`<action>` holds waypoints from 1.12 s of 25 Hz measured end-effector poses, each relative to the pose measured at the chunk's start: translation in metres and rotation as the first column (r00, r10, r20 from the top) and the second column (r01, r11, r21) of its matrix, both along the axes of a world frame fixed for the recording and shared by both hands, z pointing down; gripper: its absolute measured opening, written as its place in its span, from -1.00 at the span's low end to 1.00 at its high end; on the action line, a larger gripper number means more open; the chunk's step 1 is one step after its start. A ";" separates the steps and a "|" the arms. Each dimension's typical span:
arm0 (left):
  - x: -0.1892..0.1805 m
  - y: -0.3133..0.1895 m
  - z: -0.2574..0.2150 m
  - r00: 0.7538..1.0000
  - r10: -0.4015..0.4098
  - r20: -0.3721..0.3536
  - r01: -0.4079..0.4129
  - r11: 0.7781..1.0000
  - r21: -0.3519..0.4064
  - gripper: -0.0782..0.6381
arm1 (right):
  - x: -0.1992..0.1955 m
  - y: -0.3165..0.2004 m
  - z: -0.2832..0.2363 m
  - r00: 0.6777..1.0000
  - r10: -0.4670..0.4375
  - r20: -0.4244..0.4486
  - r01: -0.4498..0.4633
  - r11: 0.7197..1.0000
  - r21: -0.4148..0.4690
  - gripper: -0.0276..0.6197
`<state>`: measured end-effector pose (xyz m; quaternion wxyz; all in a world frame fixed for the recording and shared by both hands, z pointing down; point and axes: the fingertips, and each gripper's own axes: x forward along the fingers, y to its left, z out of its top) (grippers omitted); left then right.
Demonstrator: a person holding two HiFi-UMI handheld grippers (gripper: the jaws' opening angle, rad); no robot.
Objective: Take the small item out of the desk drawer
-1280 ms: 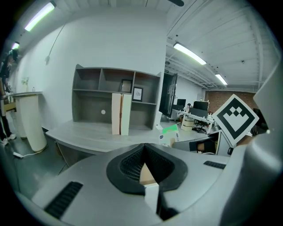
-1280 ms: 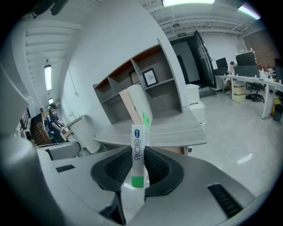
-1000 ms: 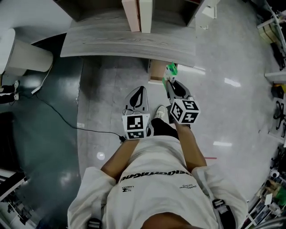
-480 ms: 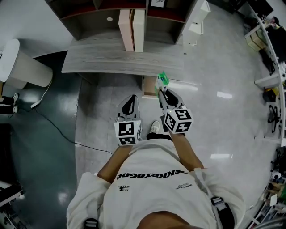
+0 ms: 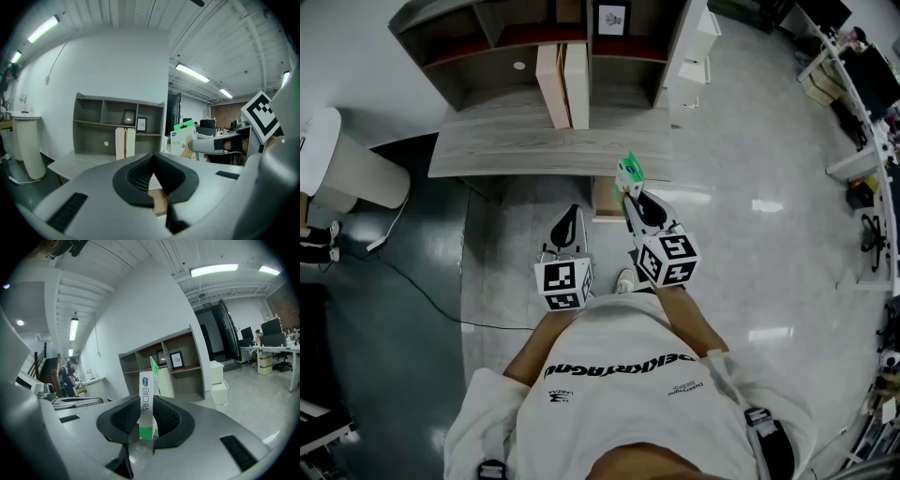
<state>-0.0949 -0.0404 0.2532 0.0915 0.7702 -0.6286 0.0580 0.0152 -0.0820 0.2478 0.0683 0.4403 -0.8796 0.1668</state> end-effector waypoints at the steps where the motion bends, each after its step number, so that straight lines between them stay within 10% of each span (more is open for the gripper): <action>1: 0.002 0.000 -0.001 1.000 0.002 0.002 -0.002 1.000 0.003 -0.74 | 0.001 0.001 -0.003 1.000 -0.001 0.001 0.001 1.000 0.007 -0.57; 28: 0.018 -0.017 -0.036 1.000 -0.007 0.025 0.005 0.996 0.091 -0.74 | 0.014 -0.011 -0.035 0.999 -0.004 0.032 0.001 0.995 0.103 -0.57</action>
